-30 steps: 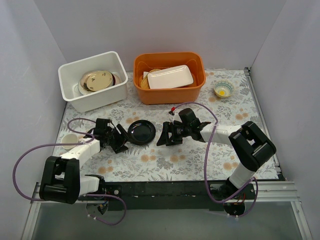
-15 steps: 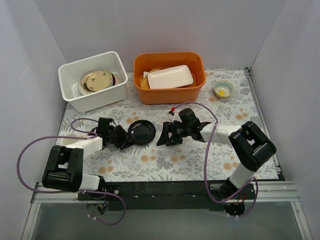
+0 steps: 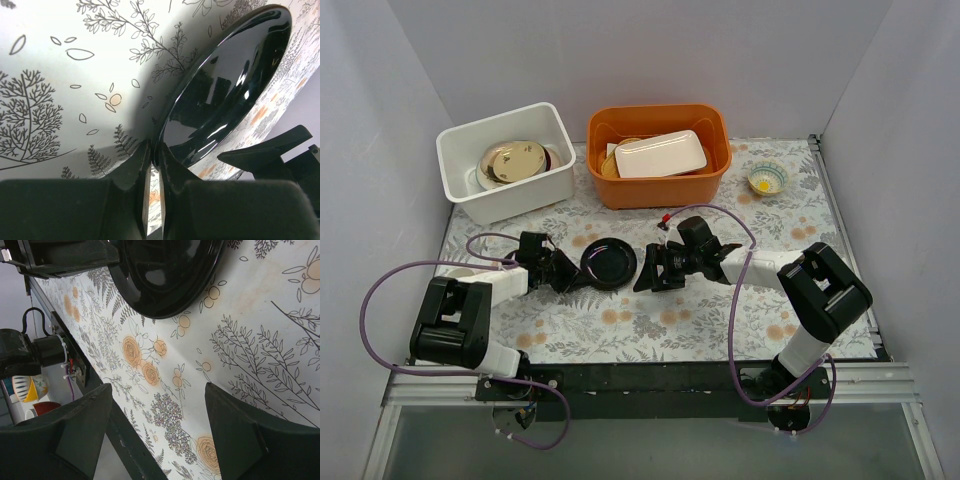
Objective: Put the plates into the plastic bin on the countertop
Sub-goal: Pick up the plate at the center of the board.
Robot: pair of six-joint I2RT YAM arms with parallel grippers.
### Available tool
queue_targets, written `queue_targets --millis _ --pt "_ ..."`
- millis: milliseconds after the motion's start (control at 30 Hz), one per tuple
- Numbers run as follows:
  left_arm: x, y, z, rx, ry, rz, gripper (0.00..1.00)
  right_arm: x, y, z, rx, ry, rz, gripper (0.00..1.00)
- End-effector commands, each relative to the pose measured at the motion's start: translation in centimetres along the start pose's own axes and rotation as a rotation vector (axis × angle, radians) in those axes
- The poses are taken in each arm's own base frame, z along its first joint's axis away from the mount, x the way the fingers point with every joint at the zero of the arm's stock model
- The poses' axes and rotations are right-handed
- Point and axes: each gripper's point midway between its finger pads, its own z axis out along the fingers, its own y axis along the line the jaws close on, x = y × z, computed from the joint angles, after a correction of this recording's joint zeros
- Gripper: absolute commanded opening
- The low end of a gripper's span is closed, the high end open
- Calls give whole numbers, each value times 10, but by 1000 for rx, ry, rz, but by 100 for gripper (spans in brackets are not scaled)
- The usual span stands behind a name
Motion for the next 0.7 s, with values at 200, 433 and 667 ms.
queue_targets --millis 200,433,667 --pt "5 26 1 -108 -9 11 0 -10 11 -2 -34 -21 -37 82" --pt "-1 11 -11 -97 -26 37 0 -12 13 -3 -37 -25 -42 82" --pt "-17 -15 -31 -69 -84 76 0 -13 15 -5 -39 -28 -44 82"
